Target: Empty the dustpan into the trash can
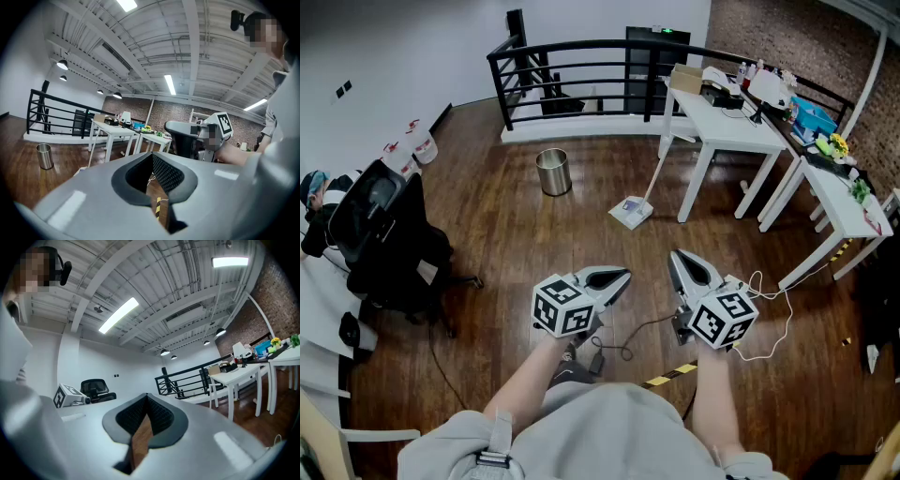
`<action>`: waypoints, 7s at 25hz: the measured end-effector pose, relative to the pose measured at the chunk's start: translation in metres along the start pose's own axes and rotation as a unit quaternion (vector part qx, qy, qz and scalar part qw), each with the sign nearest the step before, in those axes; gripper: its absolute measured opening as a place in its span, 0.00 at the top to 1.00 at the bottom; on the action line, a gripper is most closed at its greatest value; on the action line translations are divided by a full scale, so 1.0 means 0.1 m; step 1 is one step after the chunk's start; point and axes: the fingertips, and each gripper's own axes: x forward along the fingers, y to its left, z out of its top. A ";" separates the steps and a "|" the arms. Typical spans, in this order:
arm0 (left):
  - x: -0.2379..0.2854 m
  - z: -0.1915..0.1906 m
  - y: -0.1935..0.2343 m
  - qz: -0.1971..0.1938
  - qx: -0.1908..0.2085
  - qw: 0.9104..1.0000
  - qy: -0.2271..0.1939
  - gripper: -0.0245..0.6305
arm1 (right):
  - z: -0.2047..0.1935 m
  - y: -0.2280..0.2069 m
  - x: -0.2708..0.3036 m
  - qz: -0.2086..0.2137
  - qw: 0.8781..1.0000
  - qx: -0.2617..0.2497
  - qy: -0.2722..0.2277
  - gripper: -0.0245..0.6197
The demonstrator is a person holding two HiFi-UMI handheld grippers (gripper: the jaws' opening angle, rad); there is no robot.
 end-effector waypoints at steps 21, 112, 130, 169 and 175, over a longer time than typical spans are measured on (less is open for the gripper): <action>0.84 0.86 2.52 -0.057 -0.008 0.998 0.002 0.96 | 0.20 -1.28 2.39 -0.066 0.998 0.003 0.019 0.96; 1.99 1.84 8.69 0.187 -0.094 0.978 0.009 0.96 | 1.78 -4.02 9.88 0.054 0.993 -0.101 -0.003 0.67; 1.65 2.31 10.42 0.317 -0.118 0.941 0.009 0.96 | 1.24 -3.83 11.95 0.120 0.986 -0.090 0.080 0.67; 1.01 2.98 13.97 0.229 -0.167 0.959 0.019 0.96 | 0.78 -3.45 16.24 0.079 0.982 -0.125 0.117 0.68; 1.11 2.99 14.01 0.207 -0.160 0.965 0.025 0.96 | 0.80 -3.46 16.09 0.079 0.982 -0.123 0.117 0.67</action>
